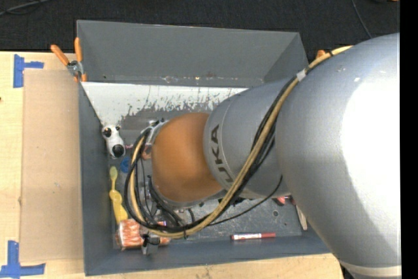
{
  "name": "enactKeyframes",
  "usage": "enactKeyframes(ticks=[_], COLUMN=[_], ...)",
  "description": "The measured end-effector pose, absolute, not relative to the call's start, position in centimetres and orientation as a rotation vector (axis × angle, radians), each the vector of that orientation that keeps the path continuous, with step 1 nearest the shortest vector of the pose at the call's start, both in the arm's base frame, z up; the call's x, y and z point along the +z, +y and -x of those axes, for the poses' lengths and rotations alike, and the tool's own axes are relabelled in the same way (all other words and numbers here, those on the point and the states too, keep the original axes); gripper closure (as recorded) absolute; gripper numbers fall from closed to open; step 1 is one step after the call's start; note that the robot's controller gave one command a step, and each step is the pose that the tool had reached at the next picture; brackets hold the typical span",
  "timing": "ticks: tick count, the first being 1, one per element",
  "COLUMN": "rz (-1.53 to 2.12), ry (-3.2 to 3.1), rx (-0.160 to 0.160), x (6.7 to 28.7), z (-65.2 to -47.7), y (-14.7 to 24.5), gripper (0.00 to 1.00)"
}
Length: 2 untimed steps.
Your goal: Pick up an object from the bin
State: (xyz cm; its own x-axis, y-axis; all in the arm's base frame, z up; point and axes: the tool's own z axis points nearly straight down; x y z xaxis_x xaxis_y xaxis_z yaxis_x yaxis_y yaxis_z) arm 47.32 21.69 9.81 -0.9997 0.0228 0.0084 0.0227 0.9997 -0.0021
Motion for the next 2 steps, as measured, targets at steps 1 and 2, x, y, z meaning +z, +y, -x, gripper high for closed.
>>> enactKeyframes(ticks=[1,2], rz=[-0.424,-0.099], ry=[-3.135,-3.135], rx=[-0.01,0.0], x=[7.4,6.9], z=[-47.4,-47.0], y=[22.5,21.4], gripper=[0.0,1.0])
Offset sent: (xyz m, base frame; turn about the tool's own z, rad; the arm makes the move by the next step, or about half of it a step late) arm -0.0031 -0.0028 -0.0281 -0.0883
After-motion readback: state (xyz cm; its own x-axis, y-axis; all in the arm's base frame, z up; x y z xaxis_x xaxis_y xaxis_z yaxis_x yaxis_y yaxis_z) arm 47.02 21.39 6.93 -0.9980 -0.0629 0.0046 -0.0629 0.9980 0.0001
